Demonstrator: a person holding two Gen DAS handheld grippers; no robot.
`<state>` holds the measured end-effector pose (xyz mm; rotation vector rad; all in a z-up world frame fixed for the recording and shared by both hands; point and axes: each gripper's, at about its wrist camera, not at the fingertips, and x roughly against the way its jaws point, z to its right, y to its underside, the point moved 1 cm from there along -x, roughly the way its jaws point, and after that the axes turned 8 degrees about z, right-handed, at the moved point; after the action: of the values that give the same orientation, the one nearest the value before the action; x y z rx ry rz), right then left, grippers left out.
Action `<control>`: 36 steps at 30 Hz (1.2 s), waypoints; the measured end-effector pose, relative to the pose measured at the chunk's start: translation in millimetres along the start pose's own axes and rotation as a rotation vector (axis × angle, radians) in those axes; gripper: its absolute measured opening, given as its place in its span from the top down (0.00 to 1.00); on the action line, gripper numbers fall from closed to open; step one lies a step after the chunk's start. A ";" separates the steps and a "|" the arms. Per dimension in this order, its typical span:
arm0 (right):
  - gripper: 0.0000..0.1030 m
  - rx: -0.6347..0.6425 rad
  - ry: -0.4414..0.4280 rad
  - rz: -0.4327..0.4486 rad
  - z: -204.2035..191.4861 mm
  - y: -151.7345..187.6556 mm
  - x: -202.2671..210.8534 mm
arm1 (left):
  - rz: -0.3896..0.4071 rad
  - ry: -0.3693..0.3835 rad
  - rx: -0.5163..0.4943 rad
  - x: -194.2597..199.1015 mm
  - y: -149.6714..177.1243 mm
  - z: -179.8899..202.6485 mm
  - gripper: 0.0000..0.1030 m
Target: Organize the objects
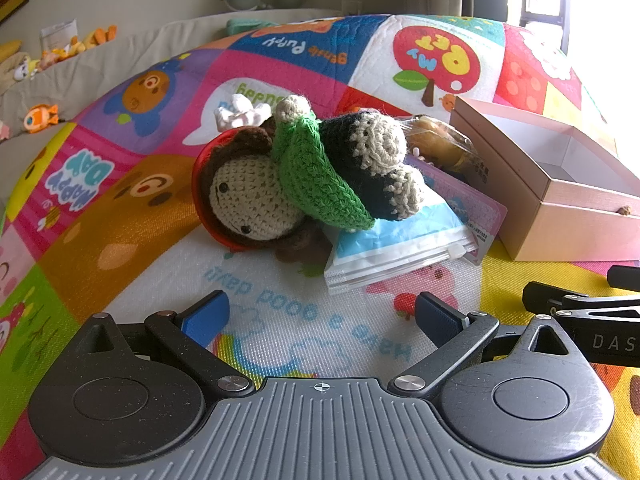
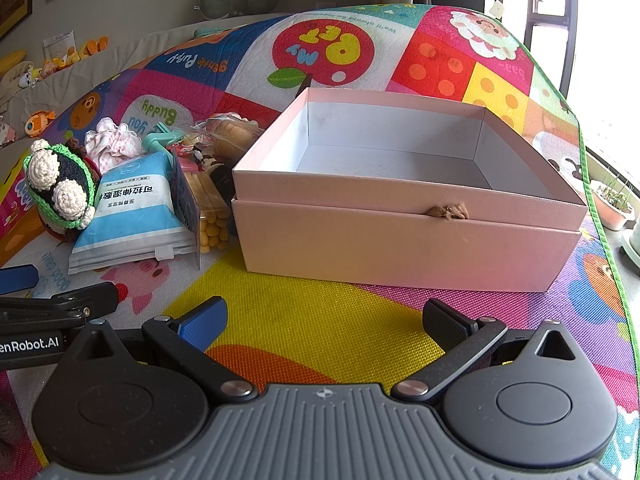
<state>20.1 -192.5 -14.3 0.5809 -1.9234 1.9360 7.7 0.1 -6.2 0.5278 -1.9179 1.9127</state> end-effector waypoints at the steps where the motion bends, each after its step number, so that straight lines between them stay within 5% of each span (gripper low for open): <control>1: 0.00 0.000 0.000 0.000 0.0 0.0 -0.1 | 0.000 0.000 0.000 0.0 0.0 0.0 0.01; 36: 0.00 -0.002 -0.001 0.000 -0.5 -0.1 0.1 | -0.001 -0.004 -0.014 -1.4 -2.0 -2.1 0.01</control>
<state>20.1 -192.0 -14.2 0.5809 -1.9255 1.9341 10.0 2.2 -5.2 0.5286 -1.9324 1.8977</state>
